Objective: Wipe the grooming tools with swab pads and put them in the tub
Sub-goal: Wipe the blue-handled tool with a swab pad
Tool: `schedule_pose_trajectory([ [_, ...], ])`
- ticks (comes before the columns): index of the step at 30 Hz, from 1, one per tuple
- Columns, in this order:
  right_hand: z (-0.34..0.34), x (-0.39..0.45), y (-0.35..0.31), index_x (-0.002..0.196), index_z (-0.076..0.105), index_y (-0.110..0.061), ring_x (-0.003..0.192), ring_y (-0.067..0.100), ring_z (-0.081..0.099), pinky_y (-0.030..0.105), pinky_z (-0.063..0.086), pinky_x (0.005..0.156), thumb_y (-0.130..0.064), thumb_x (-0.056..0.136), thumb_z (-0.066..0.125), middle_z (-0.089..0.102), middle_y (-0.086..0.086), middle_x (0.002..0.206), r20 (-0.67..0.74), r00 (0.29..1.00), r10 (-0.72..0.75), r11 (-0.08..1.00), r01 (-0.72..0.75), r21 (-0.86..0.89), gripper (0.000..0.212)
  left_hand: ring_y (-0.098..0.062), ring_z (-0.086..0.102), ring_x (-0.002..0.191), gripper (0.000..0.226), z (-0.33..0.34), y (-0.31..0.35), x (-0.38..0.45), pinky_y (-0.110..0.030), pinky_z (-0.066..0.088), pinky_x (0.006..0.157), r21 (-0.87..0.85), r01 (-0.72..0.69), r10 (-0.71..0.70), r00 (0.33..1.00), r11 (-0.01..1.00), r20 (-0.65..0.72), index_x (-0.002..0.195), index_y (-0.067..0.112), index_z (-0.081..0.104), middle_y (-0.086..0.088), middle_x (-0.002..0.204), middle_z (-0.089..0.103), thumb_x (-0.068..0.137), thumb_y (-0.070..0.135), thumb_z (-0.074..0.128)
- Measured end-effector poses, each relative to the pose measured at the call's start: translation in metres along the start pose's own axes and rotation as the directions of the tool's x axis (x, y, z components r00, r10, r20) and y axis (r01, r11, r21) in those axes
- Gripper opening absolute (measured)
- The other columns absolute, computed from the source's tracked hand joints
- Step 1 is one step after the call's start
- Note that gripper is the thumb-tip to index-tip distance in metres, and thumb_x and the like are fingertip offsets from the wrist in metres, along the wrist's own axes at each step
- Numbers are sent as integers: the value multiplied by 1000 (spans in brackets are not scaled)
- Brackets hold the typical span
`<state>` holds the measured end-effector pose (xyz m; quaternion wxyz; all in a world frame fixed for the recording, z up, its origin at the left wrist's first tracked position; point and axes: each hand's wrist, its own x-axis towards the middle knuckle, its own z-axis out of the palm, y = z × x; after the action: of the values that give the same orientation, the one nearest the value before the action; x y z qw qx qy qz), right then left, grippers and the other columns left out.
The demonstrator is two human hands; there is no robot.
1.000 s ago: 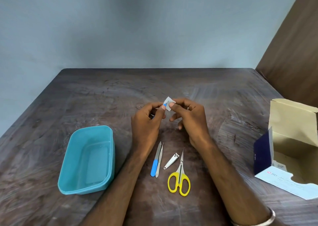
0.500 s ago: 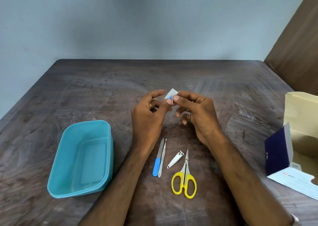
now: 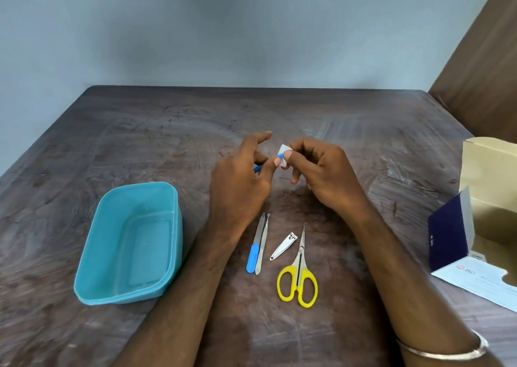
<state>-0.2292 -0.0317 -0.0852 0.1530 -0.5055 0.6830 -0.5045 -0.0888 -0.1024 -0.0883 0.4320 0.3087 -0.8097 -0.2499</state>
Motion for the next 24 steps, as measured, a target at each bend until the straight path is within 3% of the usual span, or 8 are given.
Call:
schedule_pose_trajectory([
  [4,-5,-1,5,94,73,-11,58,12,64,32,57,60,-18,97,63,70,1,79,35,998,-44,994,47,-94,13,-12,68,73,44,-1,0,-1,-28,58,66,102,-99,95,994,990,45,130,15,58,2,87,75,89,21,72],
  [7,1,-1,5,95,72,-13,57,14,65,28,53,54,-21,98,61,71,0,79,-26,999,-34,999,33,-39,14,-5,63,71,44,0,2,-1,-15,53,66,79,-72,72,997,994,13,130,14,59,2,88,75,89,21,72],
  [9,6,-1,3,94,71,-13,55,16,64,19,45,49,-19,98,61,70,2,77,-71,997,18,993,-10,118,13,2,59,67,43,0,4,-1,-5,46,64,22,-6,7,1000,1000,-30,130,16,59,6,86,73,89,23,72],
  [14,16,-3,-1,96,69,-14,56,18,64,27,45,45,-21,100,59,69,0,77,-82,992,94,956,-68,284,13,1,60,70,40,1,9,-2,-10,48,65,-19,40,-41,995,999,-86,128,17,60,10,85,72,90,24,71],
  [20,3,0,3,96,69,-10,57,7,62,19,49,53,-17,98,61,68,-1,85,-53,996,-66,997,64,-48,11,-3,60,74,40,2,6,-1,-11,46,68,-2,78,-78,997,997,-13,125,16,62,4,91,75,88,26,72],
  [24,2,-1,3,93,70,-19,57,11,64,23,52,53,-23,96,64,70,-6,84,-79,997,-20,1000,20,0,7,-6,64,77,35,3,3,-1,-11,45,65,3,90,-90,996,996,-13,123,18,64,3,92,75,89,28,71],
])
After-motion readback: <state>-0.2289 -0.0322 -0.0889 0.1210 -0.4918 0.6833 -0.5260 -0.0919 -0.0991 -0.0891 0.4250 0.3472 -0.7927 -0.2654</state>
